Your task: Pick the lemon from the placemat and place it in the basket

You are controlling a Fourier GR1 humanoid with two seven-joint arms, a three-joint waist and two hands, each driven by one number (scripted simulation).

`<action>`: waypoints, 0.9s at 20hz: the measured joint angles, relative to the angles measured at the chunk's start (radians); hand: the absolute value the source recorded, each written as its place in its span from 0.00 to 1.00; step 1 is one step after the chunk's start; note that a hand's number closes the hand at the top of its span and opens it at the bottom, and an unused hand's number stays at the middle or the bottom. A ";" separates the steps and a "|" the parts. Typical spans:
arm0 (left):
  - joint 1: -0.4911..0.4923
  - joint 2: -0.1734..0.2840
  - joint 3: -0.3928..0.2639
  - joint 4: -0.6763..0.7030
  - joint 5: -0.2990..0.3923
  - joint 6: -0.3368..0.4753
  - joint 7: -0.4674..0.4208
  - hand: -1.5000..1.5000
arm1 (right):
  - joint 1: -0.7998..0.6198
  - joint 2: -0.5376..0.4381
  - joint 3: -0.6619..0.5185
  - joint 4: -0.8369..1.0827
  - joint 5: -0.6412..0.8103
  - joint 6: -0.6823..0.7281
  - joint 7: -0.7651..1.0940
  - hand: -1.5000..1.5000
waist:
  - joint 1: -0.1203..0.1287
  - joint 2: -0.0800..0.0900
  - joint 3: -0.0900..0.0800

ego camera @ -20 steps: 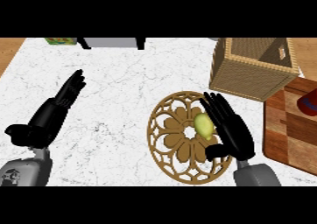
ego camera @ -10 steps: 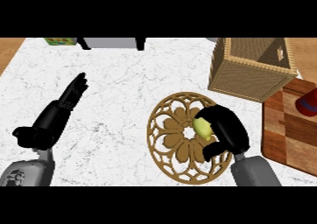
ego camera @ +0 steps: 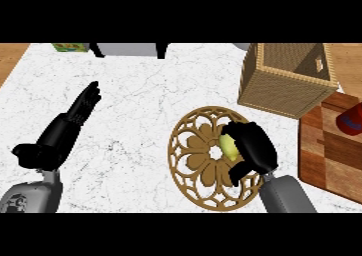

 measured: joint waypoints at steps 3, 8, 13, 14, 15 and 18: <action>0.002 0.001 -0.003 0.000 -0.001 -0.004 -0.005 0.50 | -0.002 0.011 0.015 -0.017 -0.019 0.138 0.143 1.00 | 0.004 -0.004 -0.002; -0.004 0.002 -0.003 -0.010 -0.003 -0.002 0.008 0.50 | -0.017 0.021 0.119 -0.085 -0.094 0.279 0.393 1.00 | 0.009 0.001 0.006; -0.019 0.010 0.011 0.011 0.006 -0.010 0.007 0.50 | -0.001 0.020 0.226 -0.197 -0.270 0.295 0.542 1.00 | 0.004 0.012 0.014; -0.021 0.005 0.007 0.011 0.001 -0.006 0.007 0.50 | 0.007 0.029 0.247 -0.224 -0.314 0.279 0.566 1.00 | 0.005 0.015 0.018; -0.018 0.006 0.007 0.012 0.002 -0.008 0.003 0.50 | 0.012 0.037 0.274 -0.253 -0.355 0.254 0.593 1.00 | 0.006 0.018 0.021; 0.002 0.009 0.011 0.003 0.008 -0.014 -0.003 0.50 | 0.021 0.052 0.317 -0.369 -0.451 0.166 0.634 1.00 | 0.006 0.020 0.027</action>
